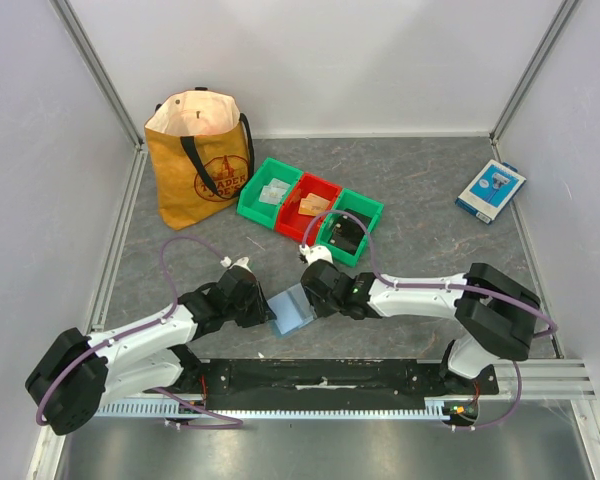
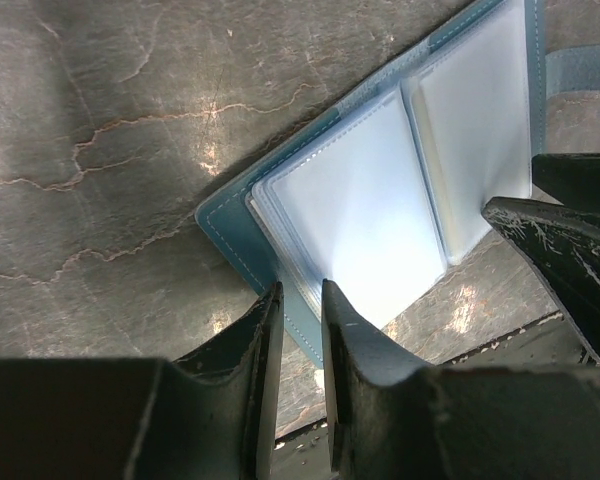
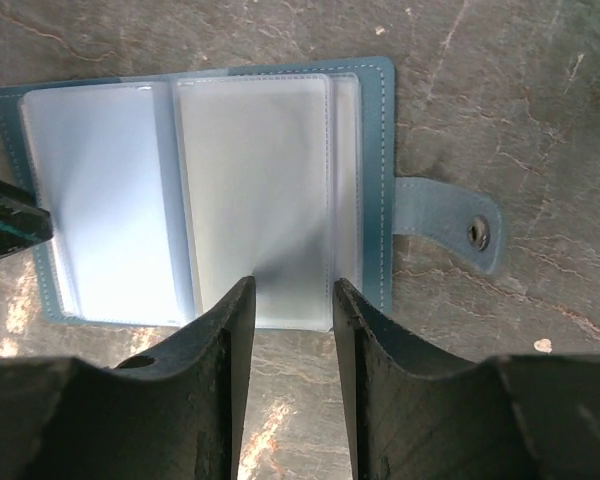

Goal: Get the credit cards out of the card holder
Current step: Remove the credit card from the card holder.

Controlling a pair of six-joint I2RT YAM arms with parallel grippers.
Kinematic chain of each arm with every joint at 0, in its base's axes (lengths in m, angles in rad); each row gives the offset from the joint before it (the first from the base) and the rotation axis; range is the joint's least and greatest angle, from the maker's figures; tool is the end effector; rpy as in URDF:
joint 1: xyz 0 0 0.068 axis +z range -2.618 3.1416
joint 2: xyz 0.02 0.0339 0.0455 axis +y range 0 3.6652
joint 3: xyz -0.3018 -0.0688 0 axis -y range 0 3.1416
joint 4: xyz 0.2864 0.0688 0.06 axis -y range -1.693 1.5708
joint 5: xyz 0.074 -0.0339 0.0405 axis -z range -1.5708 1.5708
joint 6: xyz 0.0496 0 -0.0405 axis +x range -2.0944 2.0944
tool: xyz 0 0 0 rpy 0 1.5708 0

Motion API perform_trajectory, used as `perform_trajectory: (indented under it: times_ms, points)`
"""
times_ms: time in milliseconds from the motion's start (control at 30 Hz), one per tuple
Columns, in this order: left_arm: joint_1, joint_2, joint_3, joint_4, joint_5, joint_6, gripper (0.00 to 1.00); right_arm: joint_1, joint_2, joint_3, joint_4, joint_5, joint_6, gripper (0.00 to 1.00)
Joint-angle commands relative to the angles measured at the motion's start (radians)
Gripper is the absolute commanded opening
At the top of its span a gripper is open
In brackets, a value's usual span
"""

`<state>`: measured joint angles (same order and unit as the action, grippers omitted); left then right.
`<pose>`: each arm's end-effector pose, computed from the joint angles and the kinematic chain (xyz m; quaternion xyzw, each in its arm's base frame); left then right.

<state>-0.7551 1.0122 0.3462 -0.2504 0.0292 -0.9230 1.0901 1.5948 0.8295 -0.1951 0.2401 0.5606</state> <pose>0.1429 -0.1364 0.1416 -0.0747 0.9439 -0.2483 0.2044 0.1702 0.3008 0.1600 -0.2130 0.9233 0.1417 0.2863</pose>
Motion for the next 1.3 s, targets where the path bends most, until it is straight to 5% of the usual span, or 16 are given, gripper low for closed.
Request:
perform_trajectory:
  times_ms: [0,767,1100,1267]
  points:
    - [-0.006,0.003,-0.018,0.02,0.009,0.015,0.28,0.004,-0.061,0.016,0.03,-0.038,0.001,0.43]
    - [-0.01,-0.156,-0.032,-0.049,-0.064,-0.048,0.28,0.122,-0.006,0.14,0.083,-0.341,-0.154,0.38]
    - [-0.01,-0.351,-0.007,-0.202,-0.17,-0.097,0.28,0.1,-0.064,0.108,0.071,-0.26,-0.143,0.39]
    - [-0.01,-0.359,0.005,-0.127,-0.132,-0.063,0.27,0.01,-0.088,0.063,0.097,-0.3,-0.13,0.39]
